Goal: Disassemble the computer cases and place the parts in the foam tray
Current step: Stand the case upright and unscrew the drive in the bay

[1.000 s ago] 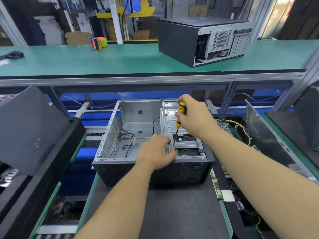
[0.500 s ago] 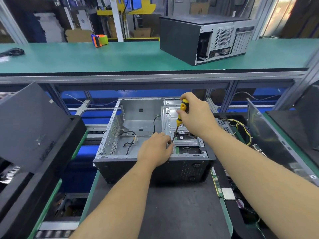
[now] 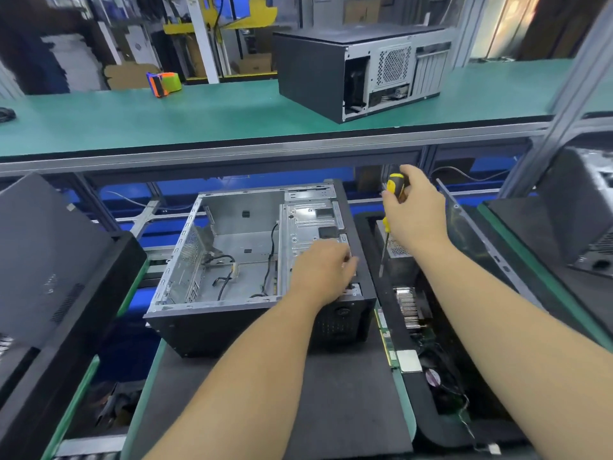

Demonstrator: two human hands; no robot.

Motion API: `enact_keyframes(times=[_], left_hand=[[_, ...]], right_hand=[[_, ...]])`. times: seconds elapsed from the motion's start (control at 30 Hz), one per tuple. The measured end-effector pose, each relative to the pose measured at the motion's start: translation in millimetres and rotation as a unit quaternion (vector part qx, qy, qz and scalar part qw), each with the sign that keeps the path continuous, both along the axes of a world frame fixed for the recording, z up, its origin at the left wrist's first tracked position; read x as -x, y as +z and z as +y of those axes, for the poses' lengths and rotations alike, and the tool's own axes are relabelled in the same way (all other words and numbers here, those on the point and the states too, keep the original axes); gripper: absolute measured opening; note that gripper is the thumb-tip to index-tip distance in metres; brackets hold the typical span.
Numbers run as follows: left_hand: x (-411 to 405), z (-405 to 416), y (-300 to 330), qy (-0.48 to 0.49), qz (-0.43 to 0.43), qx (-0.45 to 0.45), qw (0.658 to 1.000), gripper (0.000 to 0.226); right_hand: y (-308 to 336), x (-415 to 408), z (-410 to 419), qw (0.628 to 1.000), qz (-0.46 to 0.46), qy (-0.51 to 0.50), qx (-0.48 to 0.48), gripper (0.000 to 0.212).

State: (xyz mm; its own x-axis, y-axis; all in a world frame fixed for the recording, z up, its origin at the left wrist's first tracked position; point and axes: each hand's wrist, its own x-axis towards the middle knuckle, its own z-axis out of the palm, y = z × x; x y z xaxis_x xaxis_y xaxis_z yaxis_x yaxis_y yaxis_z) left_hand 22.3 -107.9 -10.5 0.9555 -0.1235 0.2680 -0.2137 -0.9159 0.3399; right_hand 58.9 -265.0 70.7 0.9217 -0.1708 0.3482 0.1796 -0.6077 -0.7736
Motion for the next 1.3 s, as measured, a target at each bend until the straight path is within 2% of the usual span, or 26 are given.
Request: enact_keyframes(times=[0.13,0.23,0.33,0.43,0.57,0.67,0.73,0.83,0.9,1.1,1.3], left_hand=[[-5.1,-50.8,-1.0,-0.120,0.010,-0.137,0.983,0.036],[-5.6,-83.1,-6.8,-0.177,0.043,-0.149,0.972,0.041],[-8.4,-94.0,-12.6,-0.186,0.067,-0.163,0.967,0.042],[-14.7,-75.2,-12.7,-0.125,0.039,-0.167,0.977,0.036],[-21.8,-17.6,-1.6,0.020,0.023,-0.080,0.996,0.038],[-16.7,35.5,1.0,0.144,0.040,-0.030,0.988,0.041],[-8.2,62.6,-3.4,0.194,0.094,0.023,0.976,0.042],[5.5,78.1,-17.8,0.201,0.188,0.107,0.955,0.039],[7.9,79.0,-25.7,0.204,0.215,0.093,0.951,0.037],[-2.5,80.3,-27.4,0.219,0.239,0.091,0.942,0.033],[-4.7,79.7,-29.0,0.217,0.234,0.090,0.943,0.040]], right_hand=[[-8.5,-1.9,-34.8,0.999,0.005,-0.027,0.028,0.042],[-14.6,-1.7,-54.1,0.997,-0.010,-0.043,0.058,0.038],[-17.6,-2.6,-65.7,0.997,-0.008,-0.053,0.060,0.038],[-18.3,-4.3,-64.9,0.997,-0.009,-0.044,0.060,0.037],[-16.5,-3.8,-44.1,0.998,-0.028,-0.004,0.057,0.049],[-11.2,-1.6,-19.9,0.994,-0.084,0.019,0.064,0.045],[-4.4,-0.7,-3.8,0.991,-0.123,0.035,0.049,0.034],[3.7,1.6,16.9,0.985,-0.154,0.071,0.013,0.021],[5.1,3.2,27.1,0.985,-0.139,0.101,0.008,0.022],[-5.4,4.7,42.3,0.984,-0.002,0.152,0.097,0.015],[-19.8,5.3,47.0,0.981,0.015,0.136,0.139,0.021]])
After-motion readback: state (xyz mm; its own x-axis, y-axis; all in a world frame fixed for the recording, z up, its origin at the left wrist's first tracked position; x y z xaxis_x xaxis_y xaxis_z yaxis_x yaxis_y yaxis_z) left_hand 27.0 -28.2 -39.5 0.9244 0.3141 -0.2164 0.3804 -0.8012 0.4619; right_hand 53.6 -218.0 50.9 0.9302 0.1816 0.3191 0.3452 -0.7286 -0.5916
